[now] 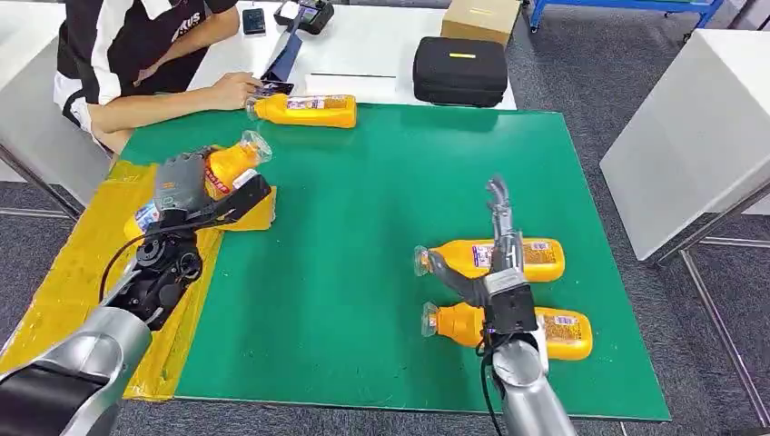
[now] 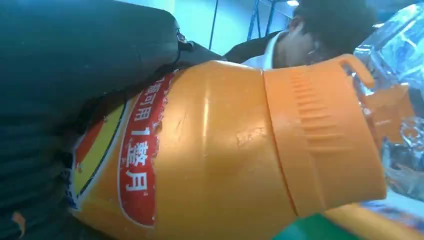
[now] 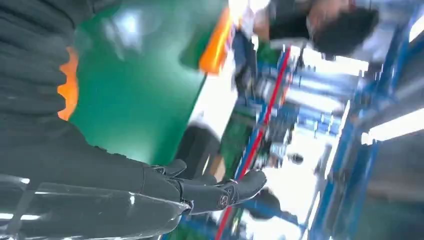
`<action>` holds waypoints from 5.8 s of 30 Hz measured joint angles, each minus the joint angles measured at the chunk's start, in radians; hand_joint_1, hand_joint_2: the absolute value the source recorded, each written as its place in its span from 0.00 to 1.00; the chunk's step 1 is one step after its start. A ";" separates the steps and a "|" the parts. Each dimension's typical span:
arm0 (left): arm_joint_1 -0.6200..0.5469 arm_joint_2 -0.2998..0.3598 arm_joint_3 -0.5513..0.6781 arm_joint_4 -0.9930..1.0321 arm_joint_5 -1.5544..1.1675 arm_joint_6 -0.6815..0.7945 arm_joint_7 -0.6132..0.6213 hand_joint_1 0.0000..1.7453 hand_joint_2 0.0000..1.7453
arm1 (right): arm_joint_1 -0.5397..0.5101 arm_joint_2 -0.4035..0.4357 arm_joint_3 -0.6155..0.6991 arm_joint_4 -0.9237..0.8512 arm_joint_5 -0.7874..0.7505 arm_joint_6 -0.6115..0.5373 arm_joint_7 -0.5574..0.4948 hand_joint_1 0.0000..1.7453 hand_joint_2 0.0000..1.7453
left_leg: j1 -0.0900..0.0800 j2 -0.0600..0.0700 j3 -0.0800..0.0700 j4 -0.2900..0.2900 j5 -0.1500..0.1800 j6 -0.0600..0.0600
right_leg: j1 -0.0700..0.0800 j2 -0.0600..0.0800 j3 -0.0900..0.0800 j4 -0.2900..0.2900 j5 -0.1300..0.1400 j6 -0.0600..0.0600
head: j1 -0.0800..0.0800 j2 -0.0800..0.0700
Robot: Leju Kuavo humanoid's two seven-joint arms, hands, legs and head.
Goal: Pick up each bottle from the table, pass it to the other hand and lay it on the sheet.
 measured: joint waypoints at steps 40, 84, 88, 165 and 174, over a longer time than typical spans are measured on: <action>0.052 -0.009 -0.015 0.081 -0.197 -0.055 0.099 0.00 0.00 | 0.088 -0.065 -0.224 -0.152 0.072 -0.068 0.025 0.00 1.00 | 0.000 0.000 0.000 0.000 0.000 0.000 | 0.000 0.000 0.000 0.000 0.000 0.000 | 0.000 0.000; 0.006 -0.268 0.433 -0.203 0.868 -0.769 -0.434 0.00 1.00 | -0.534 -0.244 0.087 0.614 0.854 0.140 0.383 0.00 1.00 | -0.001 -0.001 -0.001 0.001 0.004 0.003 | 0.000 -0.002 0.002 0.000 0.004 0.005 | 0.000 0.000; 0.017 -0.274 0.397 -0.228 0.908 -0.735 -0.430 0.00 1.00 | -0.571 -0.240 0.106 0.690 0.830 0.150 0.359 0.00 1.00 | -0.001 -0.001 -0.001 0.000 0.004 0.003 | 0.000 -0.002 0.002 0.000 0.004 0.004 | 0.000 0.000; 0.019 -0.263 0.222 -0.182 1.082 -0.751 -0.416 0.00 1.00 | -0.586 -0.331 0.218 0.896 0.619 0.335 0.318 0.00 1.00 | -0.001 -0.004 -0.002 0.001 0.004 0.003 | -0.001 -0.003 0.002 0.000 0.004 0.005 | 0.000 0.000; 0.022 -0.263 0.222 -0.181 1.094 -0.752 -0.416 0.00 1.00 | -0.618 -0.324 0.229 0.942 0.660 0.377 0.420 0.00 1.00 | -0.001 -0.004 -0.002 0.001 0.004 0.003 | -0.001 -0.004 0.002 0.000 0.004 0.005 | 0.000 0.000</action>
